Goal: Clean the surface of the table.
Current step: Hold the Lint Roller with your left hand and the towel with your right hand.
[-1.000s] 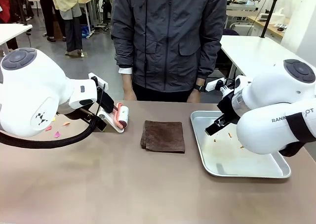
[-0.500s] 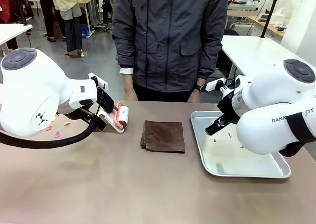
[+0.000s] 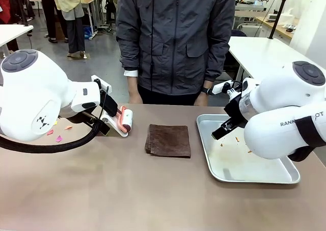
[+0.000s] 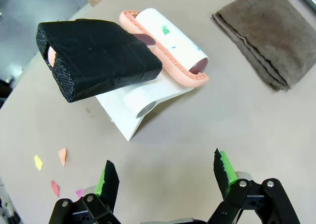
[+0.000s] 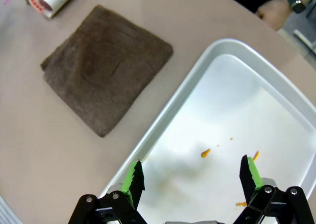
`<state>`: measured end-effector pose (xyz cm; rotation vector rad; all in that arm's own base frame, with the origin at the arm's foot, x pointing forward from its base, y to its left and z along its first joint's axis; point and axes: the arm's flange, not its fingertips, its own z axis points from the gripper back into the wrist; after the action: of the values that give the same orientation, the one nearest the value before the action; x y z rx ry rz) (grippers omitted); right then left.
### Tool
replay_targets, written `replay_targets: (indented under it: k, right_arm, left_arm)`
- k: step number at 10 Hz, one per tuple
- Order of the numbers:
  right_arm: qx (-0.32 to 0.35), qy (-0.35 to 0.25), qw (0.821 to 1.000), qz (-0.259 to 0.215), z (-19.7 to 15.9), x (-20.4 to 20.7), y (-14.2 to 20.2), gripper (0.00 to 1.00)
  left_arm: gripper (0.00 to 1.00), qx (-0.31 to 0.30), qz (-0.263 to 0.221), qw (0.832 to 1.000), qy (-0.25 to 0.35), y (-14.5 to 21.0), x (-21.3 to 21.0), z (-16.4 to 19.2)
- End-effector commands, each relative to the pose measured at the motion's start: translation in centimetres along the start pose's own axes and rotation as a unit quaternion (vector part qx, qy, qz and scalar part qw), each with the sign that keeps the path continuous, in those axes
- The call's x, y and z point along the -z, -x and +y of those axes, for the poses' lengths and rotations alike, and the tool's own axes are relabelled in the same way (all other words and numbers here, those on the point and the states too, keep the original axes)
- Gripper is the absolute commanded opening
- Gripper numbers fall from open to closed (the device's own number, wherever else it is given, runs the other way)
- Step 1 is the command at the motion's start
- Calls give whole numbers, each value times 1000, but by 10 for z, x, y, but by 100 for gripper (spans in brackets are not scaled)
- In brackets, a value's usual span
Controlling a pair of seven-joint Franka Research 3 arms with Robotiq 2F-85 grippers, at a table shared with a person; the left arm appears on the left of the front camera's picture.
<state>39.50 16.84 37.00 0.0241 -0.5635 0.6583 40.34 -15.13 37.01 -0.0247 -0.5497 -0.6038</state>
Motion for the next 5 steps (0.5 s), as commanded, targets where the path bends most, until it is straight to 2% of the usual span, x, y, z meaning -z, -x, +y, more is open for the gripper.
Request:
replay_targets:
  k: [1, 2, 3, 4, 5]
  right_arm:
    - [0, 0, 1000, 0, 0, 0, 0, 100]
    - [21, -74, 997, 7, -6, -14, 1, 100]
    - [108, -115, 987, 36, -14, -33, -1, 100]
    - [185, -148, 969, 70, -25, -53, -1, 100]
    - [211, -229, 946, 87, -35, -74, 6, 100]
  left_arm:
    - [100, 0, 0, 1000, 0, 0, 0, 0]
    - [100, 0, -14, 999, 41, 8, -18, 2]
    - [100, -63, 16, 997, 47, 7, -37, 1]
    - [100, -112, 36, 988, 104, 11, -53, 7]
    - [100, -155, 62, 974, 156, 14, -71, 5]
